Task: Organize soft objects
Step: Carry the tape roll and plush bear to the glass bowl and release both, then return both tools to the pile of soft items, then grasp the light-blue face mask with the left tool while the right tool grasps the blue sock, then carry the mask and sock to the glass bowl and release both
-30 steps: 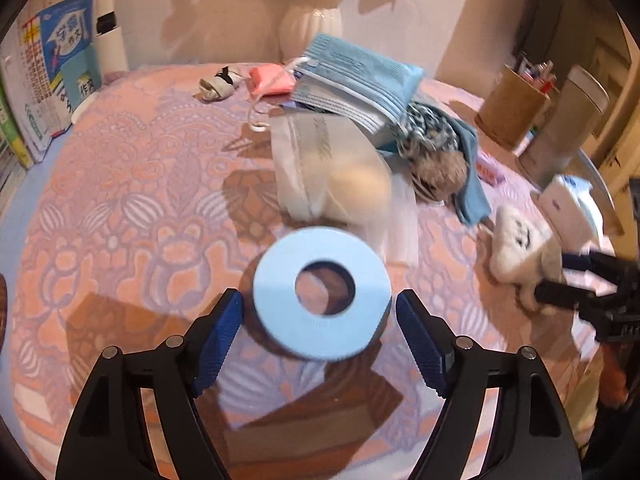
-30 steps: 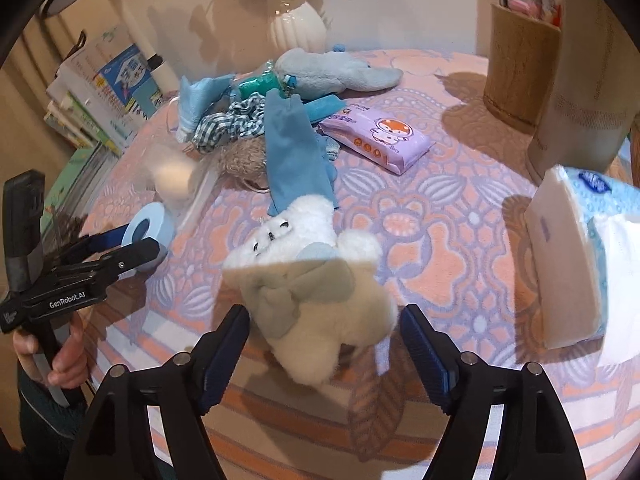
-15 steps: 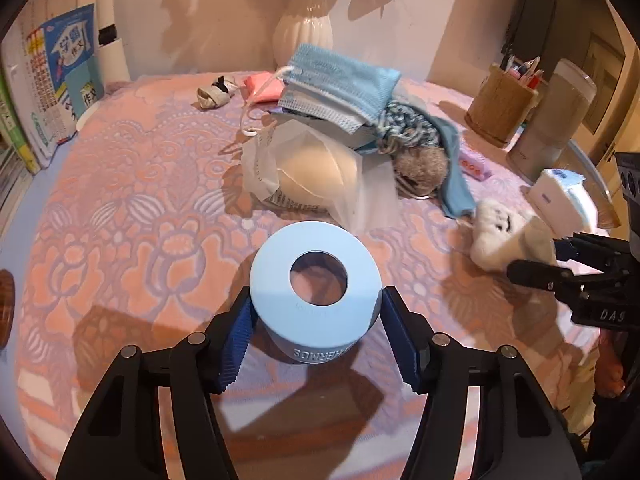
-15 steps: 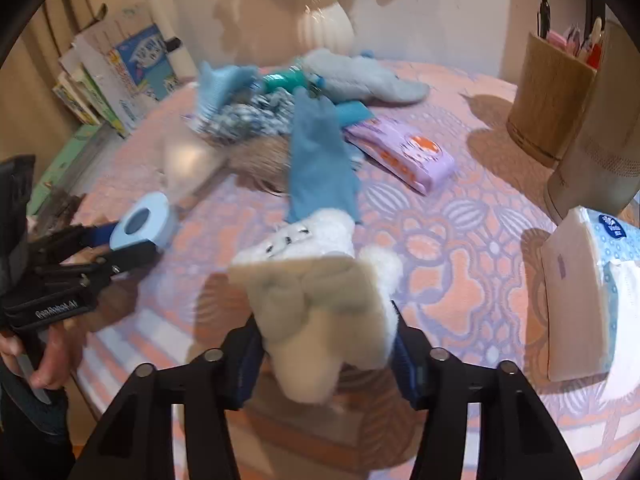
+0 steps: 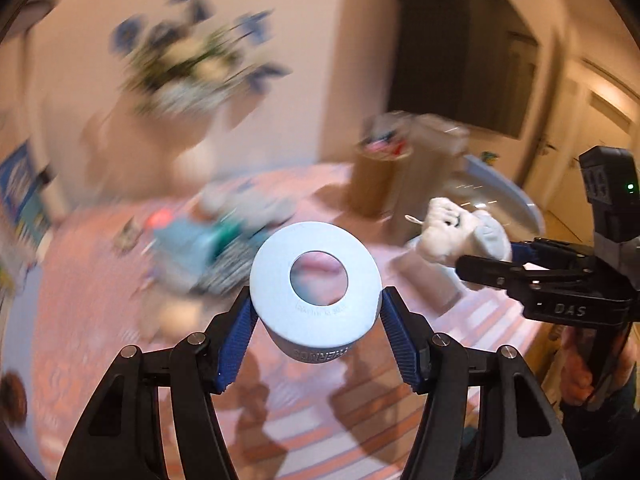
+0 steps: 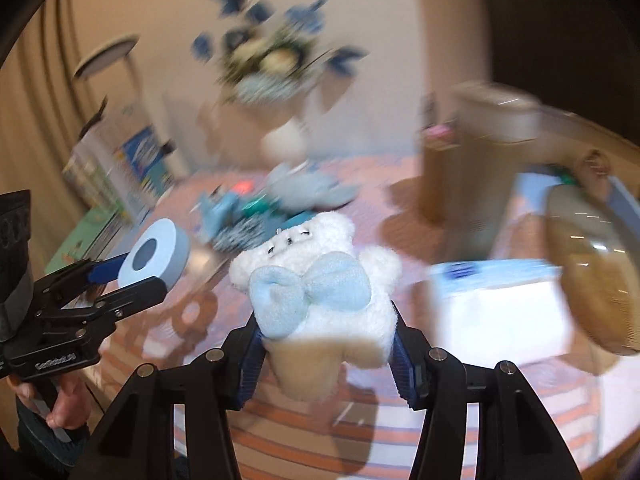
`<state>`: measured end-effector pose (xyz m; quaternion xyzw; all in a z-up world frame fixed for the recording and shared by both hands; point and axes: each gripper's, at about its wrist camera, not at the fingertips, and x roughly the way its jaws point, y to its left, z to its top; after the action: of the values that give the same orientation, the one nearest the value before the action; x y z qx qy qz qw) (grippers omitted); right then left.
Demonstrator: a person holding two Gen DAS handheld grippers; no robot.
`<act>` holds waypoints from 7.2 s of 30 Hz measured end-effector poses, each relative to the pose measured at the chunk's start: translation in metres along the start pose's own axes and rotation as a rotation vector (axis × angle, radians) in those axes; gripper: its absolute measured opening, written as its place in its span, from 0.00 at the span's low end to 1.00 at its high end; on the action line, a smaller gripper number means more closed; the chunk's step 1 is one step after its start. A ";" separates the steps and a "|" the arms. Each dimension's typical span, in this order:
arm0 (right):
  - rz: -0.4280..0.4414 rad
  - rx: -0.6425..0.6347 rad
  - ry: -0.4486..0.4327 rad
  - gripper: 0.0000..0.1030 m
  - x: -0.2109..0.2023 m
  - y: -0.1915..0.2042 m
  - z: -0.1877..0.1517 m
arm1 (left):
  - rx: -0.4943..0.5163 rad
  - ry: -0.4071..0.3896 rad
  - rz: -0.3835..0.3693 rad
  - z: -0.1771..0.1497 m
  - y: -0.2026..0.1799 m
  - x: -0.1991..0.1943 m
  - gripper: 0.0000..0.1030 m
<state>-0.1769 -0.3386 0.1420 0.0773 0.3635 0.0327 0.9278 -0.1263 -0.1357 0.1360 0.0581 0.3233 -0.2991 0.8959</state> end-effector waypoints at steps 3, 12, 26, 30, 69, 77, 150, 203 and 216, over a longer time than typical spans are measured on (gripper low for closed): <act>-0.068 0.092 -0.059 0.52 -0.030 -0.046 0.006 | 0.059 -0.023 -0.071 0.030 -0.044 0.011 0.58; -0.321 0.430 -0.148 0.52 -0.078 -0.190 0.008 | 0.087 0.058 -0.251 0.108 -0.157 0.086 0.58; -0.287 0.736 -0.021 0.64 -0.029 -0.289 -0.005 | 0.142 0.199 -0.280 0.116 -0.241 0.198 0.74; -0.274 0.766 -0.041 0.64 -0.042 -0.291 -0.017 | 0.137 0.206 -0.320 0.115 -0.241 0.198 0.75; 0.049 -0.073 0.041 0.64 0.042 0.106 0.034 | -0.260 -0.138 0.173 0.031 0.129 -0.106 0.75; 0.041 -0.090 0.117 0.56 0.091 0.097 0.021 | -0.196 0.020 0.125 0.002 0.130 -0.001 0.75; 0.081 0.004 0.258 0.68 0.134 0.055 -0.048 | -0.486 0.142 0.304 -0.120 0.182 0.018 0.69; -0.332 0.682 -0.179 0.21 -0.054 -0.295 0.034 | 0.209 0.051 -0.343 0.134 -0.256 0.202 0.36; -0.233 0.676 -0.205 0.52 -0.083 -0.283 -0.004 | 0.247 -0.004 -0.438 0.118 -0.247 0.146 0.76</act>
<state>-0.2395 -0.6271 0.1474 0.3406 0.2651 -0.2028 0.8790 -0.1146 -0.4445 0.1609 0.0952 0.2876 -0.5236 0.7963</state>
